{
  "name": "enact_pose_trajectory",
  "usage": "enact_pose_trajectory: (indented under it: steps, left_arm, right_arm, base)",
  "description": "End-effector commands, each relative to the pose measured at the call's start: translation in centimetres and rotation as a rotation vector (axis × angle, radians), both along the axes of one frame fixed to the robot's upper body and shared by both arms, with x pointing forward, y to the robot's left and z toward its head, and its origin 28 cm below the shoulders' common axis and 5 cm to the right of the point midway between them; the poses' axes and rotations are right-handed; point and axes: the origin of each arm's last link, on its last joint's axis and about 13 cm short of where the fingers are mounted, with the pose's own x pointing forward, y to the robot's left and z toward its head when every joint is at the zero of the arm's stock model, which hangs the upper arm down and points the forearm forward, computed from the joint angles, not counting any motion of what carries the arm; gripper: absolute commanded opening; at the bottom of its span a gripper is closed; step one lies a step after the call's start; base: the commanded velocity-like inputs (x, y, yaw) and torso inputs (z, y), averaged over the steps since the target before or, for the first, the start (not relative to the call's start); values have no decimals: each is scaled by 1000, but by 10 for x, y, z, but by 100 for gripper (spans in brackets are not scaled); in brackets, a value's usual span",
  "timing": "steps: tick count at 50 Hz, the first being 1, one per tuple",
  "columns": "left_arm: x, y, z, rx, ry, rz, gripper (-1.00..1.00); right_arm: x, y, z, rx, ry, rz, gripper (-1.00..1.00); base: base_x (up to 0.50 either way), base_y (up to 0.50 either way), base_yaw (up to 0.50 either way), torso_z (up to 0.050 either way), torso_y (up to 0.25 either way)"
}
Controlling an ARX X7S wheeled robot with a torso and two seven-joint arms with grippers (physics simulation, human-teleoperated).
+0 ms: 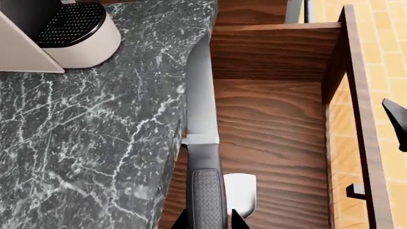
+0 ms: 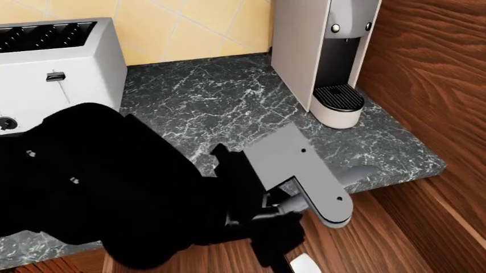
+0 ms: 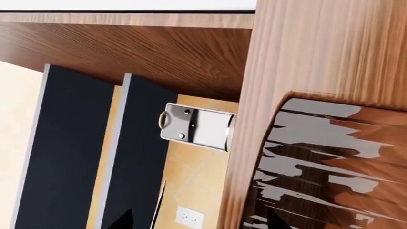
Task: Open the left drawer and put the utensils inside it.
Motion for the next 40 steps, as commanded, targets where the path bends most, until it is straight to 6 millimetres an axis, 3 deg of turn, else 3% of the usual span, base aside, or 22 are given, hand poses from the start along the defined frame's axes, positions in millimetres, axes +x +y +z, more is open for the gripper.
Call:
enact_pose_trajectory:
  steps: [1, 11, 21, 40]
  left_arm:
    - [-2, -1, -3, -31, 33, -60, -100]
    - [3, -4, -13, -29, 60, -67, -100]
    - [11, -13, -42, -14, 113, -91, -100]
    - [18, -24, -73, 27, 170, -85, -100]
  right_arm:
    - [0, 0, -1, -1, 1, 1, 100]
    - [1, 1, -3, -1, 6, 2, 100]
    - [2, -2, -4, 3, 11, -6, 100]
    - [1, -1, -3, 2, 4, -5, 100]
  base:
    - [0, 0, 0, 0, 0]
    - [0, 0, 0, 0, 0]
    - [0, 0, 0, 0, 1]
    - [0, 0, 0, 0, 1]
